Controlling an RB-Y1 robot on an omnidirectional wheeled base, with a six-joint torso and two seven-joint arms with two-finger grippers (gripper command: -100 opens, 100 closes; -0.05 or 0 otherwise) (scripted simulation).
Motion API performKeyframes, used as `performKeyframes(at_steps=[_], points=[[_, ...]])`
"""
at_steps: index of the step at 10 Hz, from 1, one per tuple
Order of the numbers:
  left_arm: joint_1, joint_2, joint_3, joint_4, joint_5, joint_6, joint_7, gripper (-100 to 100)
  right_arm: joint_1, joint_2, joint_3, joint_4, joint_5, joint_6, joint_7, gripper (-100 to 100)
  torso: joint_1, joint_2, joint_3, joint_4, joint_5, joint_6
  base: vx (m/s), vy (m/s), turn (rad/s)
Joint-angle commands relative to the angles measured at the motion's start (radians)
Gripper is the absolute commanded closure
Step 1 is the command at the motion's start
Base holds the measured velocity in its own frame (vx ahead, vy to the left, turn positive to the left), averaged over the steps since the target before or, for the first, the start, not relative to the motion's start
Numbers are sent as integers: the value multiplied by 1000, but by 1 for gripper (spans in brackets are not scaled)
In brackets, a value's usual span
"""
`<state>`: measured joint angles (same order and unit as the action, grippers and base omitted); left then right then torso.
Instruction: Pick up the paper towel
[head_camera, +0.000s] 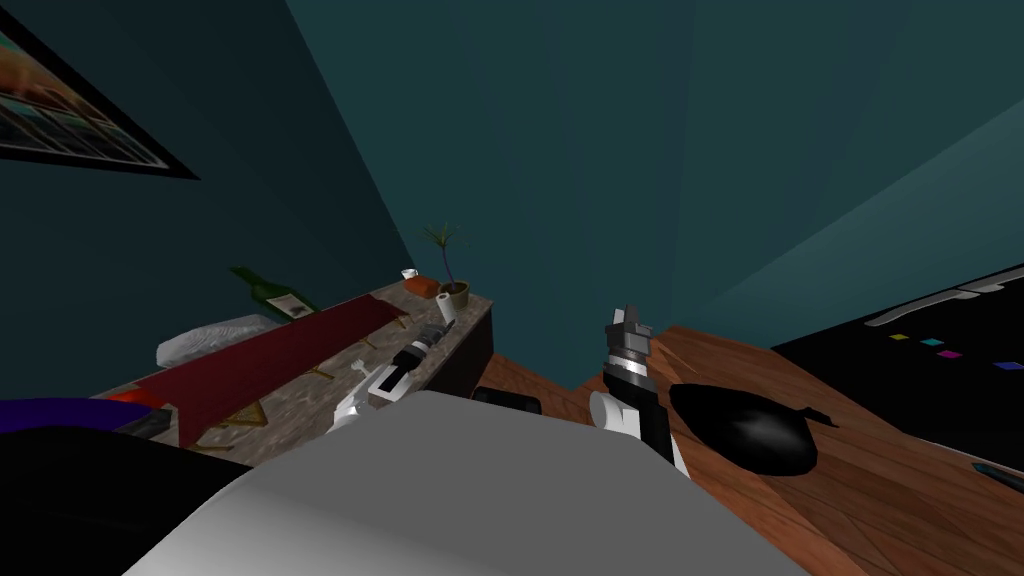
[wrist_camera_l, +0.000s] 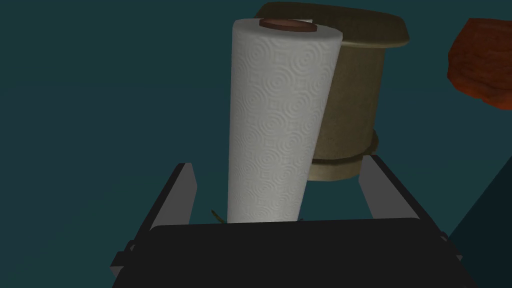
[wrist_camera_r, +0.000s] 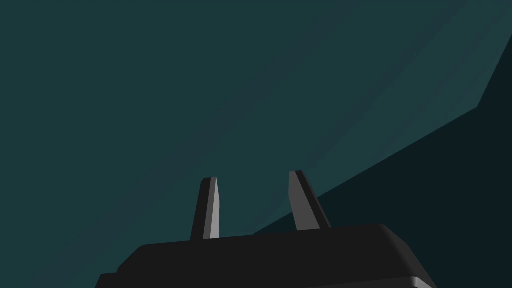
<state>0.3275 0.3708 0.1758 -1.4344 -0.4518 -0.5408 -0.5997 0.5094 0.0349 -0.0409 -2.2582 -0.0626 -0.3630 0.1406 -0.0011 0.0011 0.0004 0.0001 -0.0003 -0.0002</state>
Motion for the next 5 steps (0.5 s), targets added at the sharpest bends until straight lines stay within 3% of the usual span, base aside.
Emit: performKeyframes(at_steps=[1, 2, 4, 5], points=[[-50, 6, -8, 50, 10, -8, -10, -100, 0, 0, 0, 0, 0, 0, 0, 0, 0, 0, 0, 0, 0, 0, -66, -17, 10], [-50, 6, -8, 65, 10, -8, -10, -100, 0, 0, 0, 0, 0, 0, 0, 0, 0, 2, 1, 1, 0, 0, -35, -5, -5], [-124, 18, -26, 147, 33, -21, -26, -100, 0, 0, 0, 0, 0, 0, 0, 0, 1, 2, 1, 1, 0, 0, -58, -3, 19], [-124, 18, -26, 154, 33, -21, -26, -100, 0, 0, 0, 0, 0, 0, 0, 0, 0, 2, 2, 1, 0, 0, -24, -5, -3]])
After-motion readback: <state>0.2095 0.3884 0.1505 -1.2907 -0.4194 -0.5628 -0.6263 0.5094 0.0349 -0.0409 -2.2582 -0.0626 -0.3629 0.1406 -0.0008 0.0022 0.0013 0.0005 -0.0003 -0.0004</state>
